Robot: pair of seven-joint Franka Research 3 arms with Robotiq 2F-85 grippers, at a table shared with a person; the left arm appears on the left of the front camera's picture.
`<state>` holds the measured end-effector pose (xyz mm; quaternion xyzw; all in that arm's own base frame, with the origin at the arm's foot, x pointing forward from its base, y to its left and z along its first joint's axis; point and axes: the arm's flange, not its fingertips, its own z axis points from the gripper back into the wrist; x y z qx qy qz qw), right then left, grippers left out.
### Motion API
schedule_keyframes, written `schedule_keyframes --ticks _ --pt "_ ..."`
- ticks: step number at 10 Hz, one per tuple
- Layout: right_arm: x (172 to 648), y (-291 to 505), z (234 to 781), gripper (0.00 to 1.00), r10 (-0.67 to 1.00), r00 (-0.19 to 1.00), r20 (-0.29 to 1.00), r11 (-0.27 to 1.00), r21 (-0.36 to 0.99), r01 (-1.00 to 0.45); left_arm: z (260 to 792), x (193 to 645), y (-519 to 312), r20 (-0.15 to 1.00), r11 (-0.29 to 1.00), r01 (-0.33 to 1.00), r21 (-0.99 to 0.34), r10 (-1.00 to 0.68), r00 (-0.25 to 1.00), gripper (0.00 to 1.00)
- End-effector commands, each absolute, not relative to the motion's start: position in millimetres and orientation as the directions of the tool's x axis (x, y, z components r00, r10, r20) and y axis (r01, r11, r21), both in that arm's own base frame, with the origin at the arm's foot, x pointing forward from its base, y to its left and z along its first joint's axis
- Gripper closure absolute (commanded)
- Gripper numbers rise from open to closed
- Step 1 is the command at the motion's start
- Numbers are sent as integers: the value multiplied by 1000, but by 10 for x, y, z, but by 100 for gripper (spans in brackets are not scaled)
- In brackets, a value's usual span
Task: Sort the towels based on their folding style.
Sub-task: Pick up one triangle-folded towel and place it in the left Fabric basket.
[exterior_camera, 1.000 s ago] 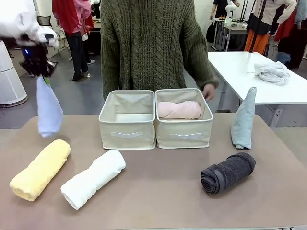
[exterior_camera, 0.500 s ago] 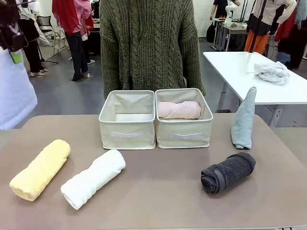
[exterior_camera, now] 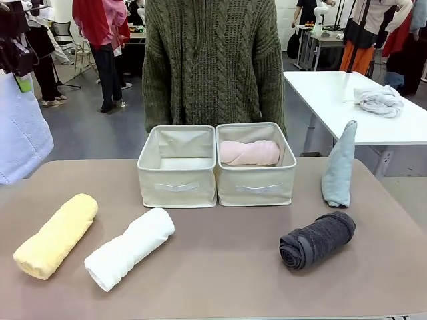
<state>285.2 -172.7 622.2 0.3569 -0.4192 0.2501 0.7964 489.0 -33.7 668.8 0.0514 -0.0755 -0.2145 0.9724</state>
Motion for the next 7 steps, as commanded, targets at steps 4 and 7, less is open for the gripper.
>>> schedule_keyframes --ticks 4,7 --pt "2867 -1724 6228 0 89 501 861 606 352 -713 6690 4892 -1371 35 650 724 230 -749 662 85" --pt "2867 -1724 6228 0 89 501 861 606 352 -713 7008 3704 439 25 724 612 318 -651 758 85"
